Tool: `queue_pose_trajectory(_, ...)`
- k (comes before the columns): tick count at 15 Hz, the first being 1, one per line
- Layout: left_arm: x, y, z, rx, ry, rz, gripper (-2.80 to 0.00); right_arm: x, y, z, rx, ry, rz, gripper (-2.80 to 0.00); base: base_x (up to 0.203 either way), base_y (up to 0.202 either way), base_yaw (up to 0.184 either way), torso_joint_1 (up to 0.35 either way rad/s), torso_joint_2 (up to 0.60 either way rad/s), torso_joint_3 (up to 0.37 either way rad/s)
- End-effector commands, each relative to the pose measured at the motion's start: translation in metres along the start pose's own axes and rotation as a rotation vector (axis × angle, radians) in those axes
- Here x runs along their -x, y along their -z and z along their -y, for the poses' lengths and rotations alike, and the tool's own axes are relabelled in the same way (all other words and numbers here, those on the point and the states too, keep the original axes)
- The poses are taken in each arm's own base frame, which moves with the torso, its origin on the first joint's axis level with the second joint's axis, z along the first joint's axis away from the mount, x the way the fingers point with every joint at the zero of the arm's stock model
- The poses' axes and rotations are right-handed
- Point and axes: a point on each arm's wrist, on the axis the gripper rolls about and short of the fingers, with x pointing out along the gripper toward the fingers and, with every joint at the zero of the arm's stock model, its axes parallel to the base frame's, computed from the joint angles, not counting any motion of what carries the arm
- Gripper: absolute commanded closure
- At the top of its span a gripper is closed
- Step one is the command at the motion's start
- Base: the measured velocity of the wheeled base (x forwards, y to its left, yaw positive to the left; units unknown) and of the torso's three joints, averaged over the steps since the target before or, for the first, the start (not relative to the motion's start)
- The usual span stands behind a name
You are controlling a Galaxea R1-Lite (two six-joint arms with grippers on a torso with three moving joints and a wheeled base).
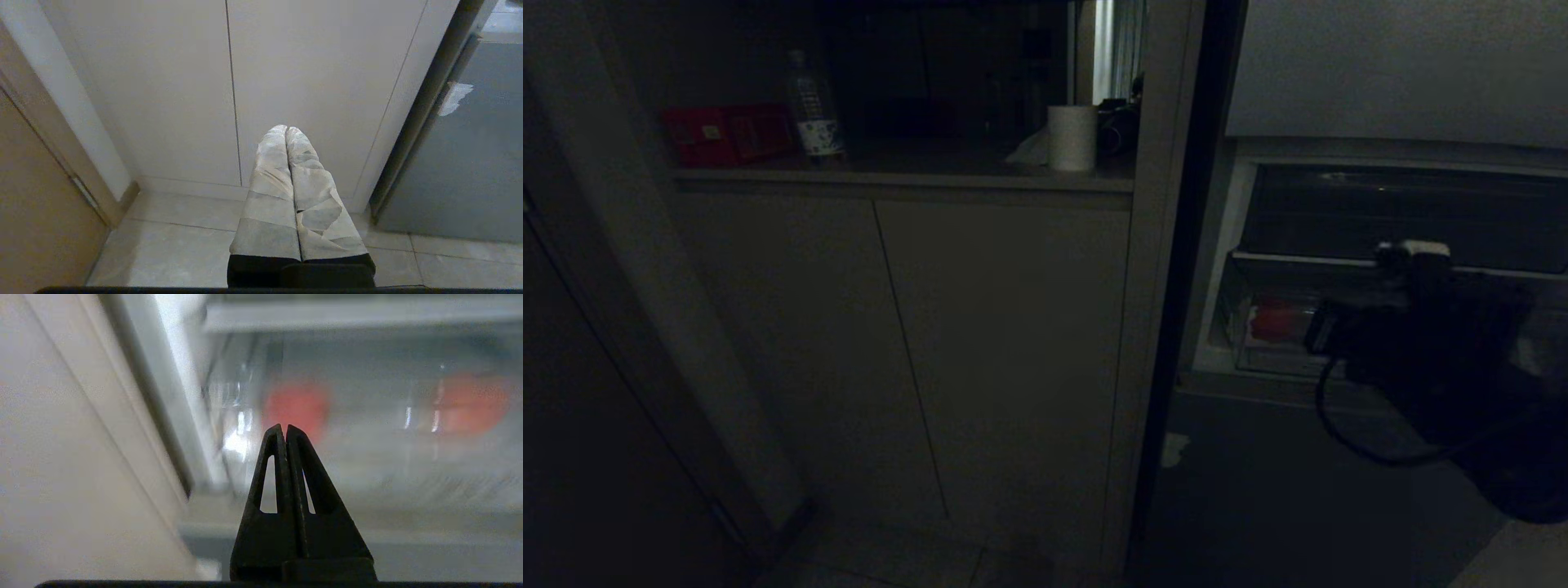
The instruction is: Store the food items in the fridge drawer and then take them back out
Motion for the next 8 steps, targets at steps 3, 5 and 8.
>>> queue_pose_trajectory(3,0.0,0.0,0.0,0.0,-0.001,-0.002,0.0,-0.017,-0.069,0.018,0.012,0.037,-0.058,0.0,0.0,0.0,0.0,0.0,0.0,0.0)
queue_pose_trajectory(5,0.0,0.0,0.0,0.0,-0.001,-0.002,0.0,-0.028,-0.09,0.018,0.029,0.036,-0.13,0.0,0.0,0.0,0.0,0.0,0.0,0.0)
queue_pose_trajectory(8,0.0,0.0,0.0,0.0,-0.001,0.0,0.0,-0.056,-0.083,0.014,0.052,0.041,-0.206,0.0,0.0,0.0,0.0,0.0,0.0,0.0)
